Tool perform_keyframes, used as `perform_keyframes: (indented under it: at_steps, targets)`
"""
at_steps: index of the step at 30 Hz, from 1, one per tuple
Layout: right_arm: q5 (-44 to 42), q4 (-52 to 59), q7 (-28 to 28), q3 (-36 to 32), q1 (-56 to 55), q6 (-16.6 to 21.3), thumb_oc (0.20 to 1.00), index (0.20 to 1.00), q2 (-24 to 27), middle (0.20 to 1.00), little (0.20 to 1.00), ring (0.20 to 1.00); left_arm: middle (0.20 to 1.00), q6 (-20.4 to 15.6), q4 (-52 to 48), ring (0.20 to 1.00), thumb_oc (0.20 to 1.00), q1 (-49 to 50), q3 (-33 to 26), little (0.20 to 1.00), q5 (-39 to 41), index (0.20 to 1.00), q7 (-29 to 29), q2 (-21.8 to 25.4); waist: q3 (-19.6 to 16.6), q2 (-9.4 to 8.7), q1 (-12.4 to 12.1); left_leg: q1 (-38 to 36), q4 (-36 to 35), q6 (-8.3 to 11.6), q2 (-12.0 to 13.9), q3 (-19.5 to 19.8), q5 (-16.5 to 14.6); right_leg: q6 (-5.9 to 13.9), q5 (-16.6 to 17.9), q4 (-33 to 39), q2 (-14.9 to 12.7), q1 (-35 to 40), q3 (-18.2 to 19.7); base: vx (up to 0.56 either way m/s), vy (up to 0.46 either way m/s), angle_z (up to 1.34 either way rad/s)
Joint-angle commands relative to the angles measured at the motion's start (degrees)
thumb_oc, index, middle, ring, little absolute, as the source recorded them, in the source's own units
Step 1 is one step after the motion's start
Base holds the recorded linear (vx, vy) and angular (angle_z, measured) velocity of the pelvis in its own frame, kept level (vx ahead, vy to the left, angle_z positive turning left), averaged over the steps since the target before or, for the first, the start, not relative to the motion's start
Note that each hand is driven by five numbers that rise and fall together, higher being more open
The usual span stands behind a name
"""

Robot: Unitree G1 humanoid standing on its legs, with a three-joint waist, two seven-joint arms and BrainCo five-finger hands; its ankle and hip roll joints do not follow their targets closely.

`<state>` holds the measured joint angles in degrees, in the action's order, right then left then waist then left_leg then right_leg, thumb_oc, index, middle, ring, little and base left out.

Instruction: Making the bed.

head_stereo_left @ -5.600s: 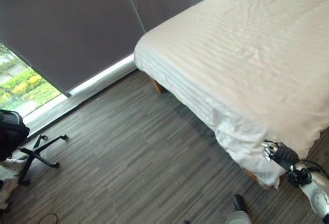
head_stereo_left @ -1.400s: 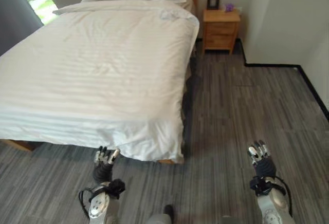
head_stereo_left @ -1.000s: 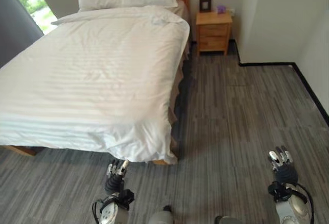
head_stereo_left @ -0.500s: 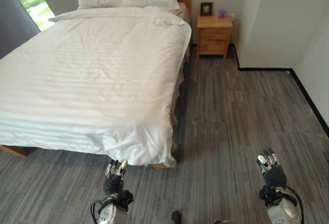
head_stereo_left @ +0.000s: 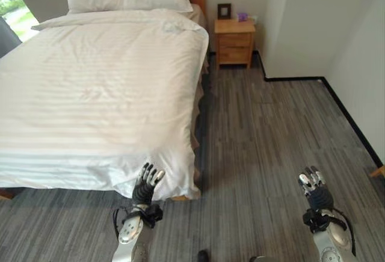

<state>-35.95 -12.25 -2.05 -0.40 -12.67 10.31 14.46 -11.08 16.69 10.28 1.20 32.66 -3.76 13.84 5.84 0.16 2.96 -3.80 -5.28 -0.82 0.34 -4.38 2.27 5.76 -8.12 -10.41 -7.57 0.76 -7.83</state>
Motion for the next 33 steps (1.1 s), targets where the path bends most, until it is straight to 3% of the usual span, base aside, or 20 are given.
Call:
perform_keyframes:
  at_steps: [1,3,6,7,10,12,14,16,17,18,20,23,29,33]
  targets:
    - [3.7,2.6,0.4,0.4,1.0,2.3,1.0,1.0,-0.5,1.0,1.0,1.0,1.0,-2.7,-1.7,1.0,1.0,-3.5,-2.6,1.0,-0.1,1.0,0.6,2.7,1.1,-0.59,-0.1,-2.9,0.3,2.51,3.4,-3.4,-2.8,4.59,14.1,1.7,-8.2,-4.2,-0.1,-0.02,-0.244,-0.17]
    - [3.8,2.0,-0.5,0.4,1.1,2.4,1.0,1.0,-0.8,1.0,1.0,1.0,1.0,-3.1,-2.3,1.0,1.0,-4.6,-2.4,1.0,0.9,1.0,0.4,2.8,0.6,-0.84,-0.1,-3.1,0.3,3.54,4.7,-3.8,-2.6,5.27,16.1,3.8,-10.1,-3.5,0.4,0.01,-0.297,-0.21]
    - [2.2,2.7,-0.6,1.2,1.7,2.7,1.0,1.0,-1.2,1.0,1.0,1.0,1.0,-3.6,-1.9,1.0,1.0,-5.3,-2.6,1.0,2.5,1.0,-0.1,2.8,0.0,-1.44,-0.4,-3.1,0.3,4.73,6.1,-4.5,-2.3,6.04,16.2,6.4,-10.2,-2.8,0.2,0.02,-0.316,-0.21]
    - [1.4,2.6,0.0,1.9,2.4,2.7,1.0,1.0,-0.9,1.0,1.0,1.0,1.0,-3.9,-2.0,1.0,1.0,-5.4,-3.2,1.0,2.9,1.0,-0.2,2.7,-0.8,-1.91,-1.1,-2.9,0.3,6.33,8.3,-5.0,-1.3,5.94,13.0,9.6,-8.1,-1.1,-0.6,0.03,-0.43,-0.33]
    - [1.3,2.7,0.3,2.6,3.6,2.8,1.0,1.0,0.8,1.0,1.0,1.0,1.0,-3.9,-1.5,1.0,1.0,-4.7,-4.3,1.0,4.3,1.0,0.0,2.4,-0.6,-1.55,-1.7,-1.8,1.6,8.67,13.0,-4.0,1.9,3.8,10.6,11.4,-3.5,0.4,-0.7,0.02,-0.487,-0.18]
    - [-0.2,3.2,1.2,2.7,4.0,3.4,1.0,1.0,2.1,1.0,1.0,1.0,1.0,-3.7,-1.2,1.0,1.0,-4.3,-4.3,1.0,6.2,1.0,0.8,1.1,0.4,-1.36,-1.8,0.8,8.0,9.32,15.9,-1.9,4.3,1.93,9.9,13.1,-1.1,2.5,-1.8,-0.02,-0.438,-0.02]
    - [0.5,2.2,0.8,2.2,4.2,3.1,1.0,1.0,4.1,1.0,1.0,1.0,1.0,-3.2,-0.7,1.0,1.0,-4.3,-3.0,1.0,7.0,1.0,1.6,0.0,1.5,-1.52,-2.3,2.9,12.9,8.47,14.0,1.2,5.2,0.81,9.8,13.8,-0.8,3.6,-2.4,0.0,-0.299,0.12]
    - [-2.0,1.8,0.6,1.1,4.4,2.7,1.0,1.0,4.1,1.0,1.0,1.0,1.0,-2.7,-1.7,1.0,1.0,-3.6,-2.1,1.0,7.9,1.0,2.8,-0.6,2.1,-2.17,-3.0,5.4,14.6,7.61,8.6,4.9,3.0,0.23,9.5,13.9,-1.0,4.1,-2.3,0.02,-0.207,0.15]
    - [-3.5,1.2,1.0,0.9,4.4,2.6,1.0,1.0,3.6,1.0,1.0,1.0,1.0,-2.4,-1.8,1.0,1.0,-3.1,-2.0,1.0,7.7,1.0,3.2,-0.7,2.0,-2.51,-3.1,5.7,14.1,7.02,7.0,4.4,1.4,0.18,9.4,14.1,-0.9,4.4,-2.3,0.03,-0.114,0.12]
    - [-3.5,1.2,1.0,0.9,4.4,2.6,1.0,1.0,3.6,1.0,1.0,1.0,1.0,-2.4,-1.8,1.0,1.0,-3.1,-2.0,1.0,7.7,1.0,3.2,-0.7,2.0,-2.51,-3.1,5.7,14.1,7.01,7.0,4.4,1.4,0.18,9.4,14.1,-0.9,4.4,-2.3,0.07,-0.15,0.03]
    - [-3.0,0.9,1.5,0.3,3.1,2.2,1.0,1.0,3.2,1.0,1.0,1.0,1.0,-2.1,-0.8,1.0,1.0,-2.3,-1.8,1.0,7.0,1.0,3.6,-0.9,0.8,-2.48,-3.1,5.1,9.7,5.25,4.7,0.4,0.3,-0.24,8.9,14.2,0.3,4.8,-2.6,0.11,-0.131,0.01]
    - [-2.8,0.6,0.9,0.5,2.9,2.2,1.0,1.0,2.5,1.0,1.0,1.0,1.0,-2.1,-0.6,1.0,1.0,-3.0,-1.2,1.0,7.2,1.0,2.9,-1.0,0.1,-1.96,-3.1,5.4,7.6,3.39,0.8,0.8,-0.1,-0.56,7.8,13.6,1.5,4.7,-2.5,0.09,-0.046,0.23]
    - [-2.6,-0.1,0.7,1.3,3.1,2.4,1.0,1.0,1.1,1.0,1.0,1.0,1.0,-2.7,-1.6,1.0,1.0,-5.3,-0.2,1.0,7.4,1.0,2.3,-0.3,-0.6,-1.29,-1.6,2.7,4.0,2.24,0.0,0.2,-0.4,-0.61,6.5,10.8,1.7,4.2,-2.3,0.09,0.052,0.07]
    - [-2.4,-0.1,1.3,1.7,3.5,2.0,1.0,1.0,0.5,1.0,1.0,1.0,1.0,-2.6,-1.8,1.0,1.0,-4.7,-1.4,1.0,5.4,1.0,1.8,0.7,-1.2,-1.44,-1.9,1.1,2.2,1.51,-0.6,0.1,-0.9,-0.07,6.3,11.1,1.2,4.8,-2.0,0.13,0.076,0.03]
